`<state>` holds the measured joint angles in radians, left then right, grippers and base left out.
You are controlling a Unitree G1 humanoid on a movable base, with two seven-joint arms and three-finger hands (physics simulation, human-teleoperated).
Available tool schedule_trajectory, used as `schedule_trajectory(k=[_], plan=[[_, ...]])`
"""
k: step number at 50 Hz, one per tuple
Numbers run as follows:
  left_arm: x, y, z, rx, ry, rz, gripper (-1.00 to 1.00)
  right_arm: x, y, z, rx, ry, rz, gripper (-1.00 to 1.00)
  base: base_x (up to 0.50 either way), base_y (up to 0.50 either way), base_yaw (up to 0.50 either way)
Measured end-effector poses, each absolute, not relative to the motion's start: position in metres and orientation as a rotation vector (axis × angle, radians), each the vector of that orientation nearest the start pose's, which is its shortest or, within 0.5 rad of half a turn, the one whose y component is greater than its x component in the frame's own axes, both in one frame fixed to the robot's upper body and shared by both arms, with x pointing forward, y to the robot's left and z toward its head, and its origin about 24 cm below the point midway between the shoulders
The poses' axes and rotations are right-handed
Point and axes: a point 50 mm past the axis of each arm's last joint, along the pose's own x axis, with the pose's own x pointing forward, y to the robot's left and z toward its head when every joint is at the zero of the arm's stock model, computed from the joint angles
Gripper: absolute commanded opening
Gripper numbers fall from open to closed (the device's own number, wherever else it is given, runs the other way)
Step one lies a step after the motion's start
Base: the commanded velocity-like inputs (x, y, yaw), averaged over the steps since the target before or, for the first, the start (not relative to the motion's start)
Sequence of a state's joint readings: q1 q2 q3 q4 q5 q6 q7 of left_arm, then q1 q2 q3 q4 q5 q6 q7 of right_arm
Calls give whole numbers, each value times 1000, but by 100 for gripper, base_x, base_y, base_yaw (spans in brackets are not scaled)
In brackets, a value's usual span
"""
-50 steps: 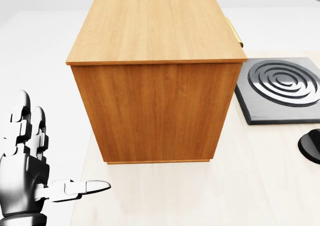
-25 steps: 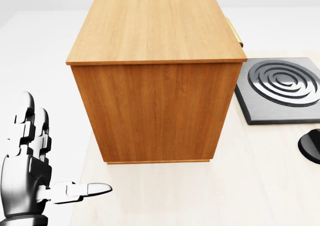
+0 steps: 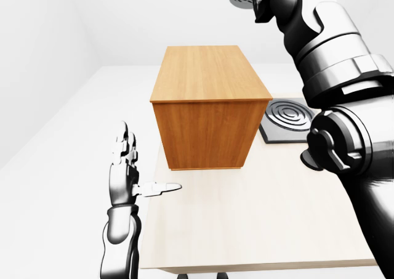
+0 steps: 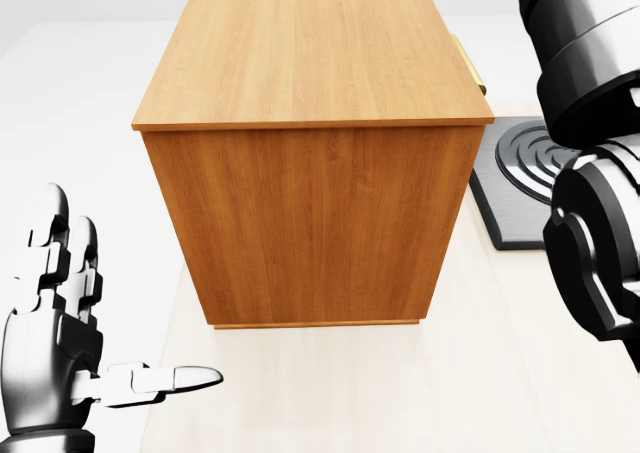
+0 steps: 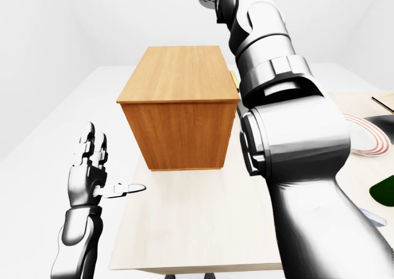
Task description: Put the bowl on the top of the cabinet.
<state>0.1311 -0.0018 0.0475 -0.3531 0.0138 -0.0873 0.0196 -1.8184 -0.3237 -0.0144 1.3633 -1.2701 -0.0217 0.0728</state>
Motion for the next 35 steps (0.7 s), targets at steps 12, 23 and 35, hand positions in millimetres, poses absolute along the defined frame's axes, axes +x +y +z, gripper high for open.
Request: schedule_trajectory(k=[12,23,35], plan=[[221,169,103,30,-316,100,100,409,-93,393,-1521,-421,-144,-100,0,0,0],[221,168,101,32,-311,94,100,412,-79,378,-1519,-433,-97,-100,0,0,0],[221,168,100,34,-307,87,100,416,-69,359,-1521,-426,-52,-100,0,0,0]])
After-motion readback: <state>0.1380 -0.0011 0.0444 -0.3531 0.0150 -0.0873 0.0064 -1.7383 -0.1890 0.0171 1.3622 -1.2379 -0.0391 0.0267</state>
